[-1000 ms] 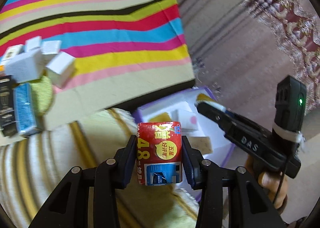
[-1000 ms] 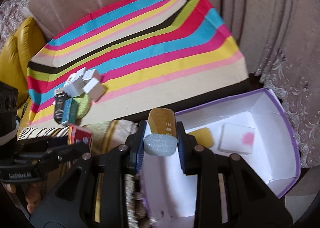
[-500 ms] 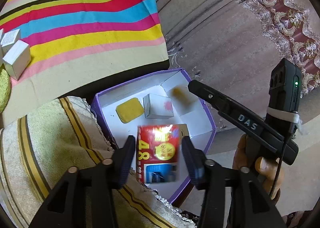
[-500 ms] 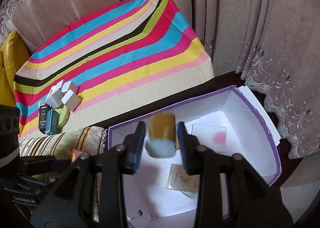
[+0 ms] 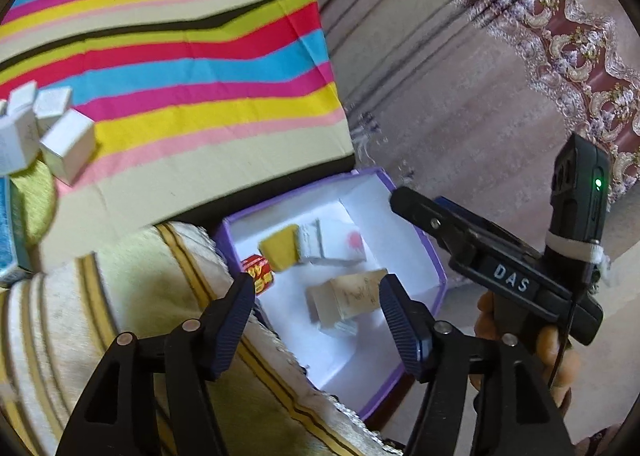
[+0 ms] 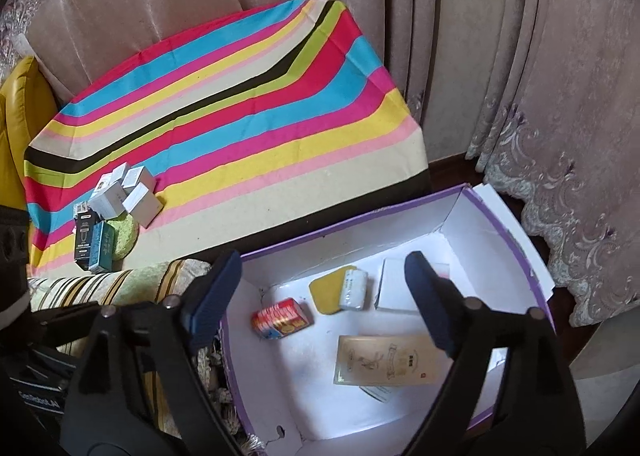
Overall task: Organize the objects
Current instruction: 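Carry the red box and cylinder into the storage box and release them, then move both grippers back toward the remaining boxes on the cloth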
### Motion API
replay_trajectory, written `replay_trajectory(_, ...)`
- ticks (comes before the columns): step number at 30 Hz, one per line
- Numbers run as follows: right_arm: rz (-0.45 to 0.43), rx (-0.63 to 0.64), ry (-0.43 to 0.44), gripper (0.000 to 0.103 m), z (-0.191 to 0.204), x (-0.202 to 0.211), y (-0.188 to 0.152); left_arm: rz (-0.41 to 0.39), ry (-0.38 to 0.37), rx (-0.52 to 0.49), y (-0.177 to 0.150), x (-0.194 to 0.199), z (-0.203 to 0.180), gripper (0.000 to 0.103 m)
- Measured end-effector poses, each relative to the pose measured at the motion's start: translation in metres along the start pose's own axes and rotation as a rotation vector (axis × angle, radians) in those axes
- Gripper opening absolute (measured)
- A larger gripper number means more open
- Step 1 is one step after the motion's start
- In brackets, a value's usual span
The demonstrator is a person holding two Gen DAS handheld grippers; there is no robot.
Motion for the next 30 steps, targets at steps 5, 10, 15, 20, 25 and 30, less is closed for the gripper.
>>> replay_trajectory(5,-0.039,0.006,-0.051,0.095,0.008,0.005,0.004,-0.041,0.041,0.01,0.004,0.013,0.01,0.066)
replay_trajectory(10,-0.117,0.011,-0.101,0.098,0.013,0.011,0.008,-0.05,0.033,0.052,0.007,0.026,0.026,0.066)
replay_trajectory(15,-0.134,0.068,-0.069,0.099,0.027,0.013,0.008,-0.086,0.074,0.064,0.008,0.042,0.042,0.066)
replay_trajectory(20,-0.111,0.106,0.008,0.099,0.044,0.011,0.003,-0.098,0.065,0.12,0.005,0.054,0.062,0.066)
replay_trajectory(25,-0.081,0.15,0.045,0.099,0.063,0.004,-0.005,-0.119,0.067,0.161,0.002,0.07,0.08,0.066)
replay_trajectory(30,-0.047,0.141,0.102,0.099,0.074,-0.005,-0.009,-0.14,0.093,0.224,-0.006,0.089,0.109,0.066)
Point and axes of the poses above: each gripper's, at about its wrist camera, not at the fingertips, and x roughly against the way its jaws point, z to its left, y to its top, the point moved 3 cm from there along -x, roughly the way its jaws point, and after that the axes turned 3 degrees about z, right-handed, at the moved point
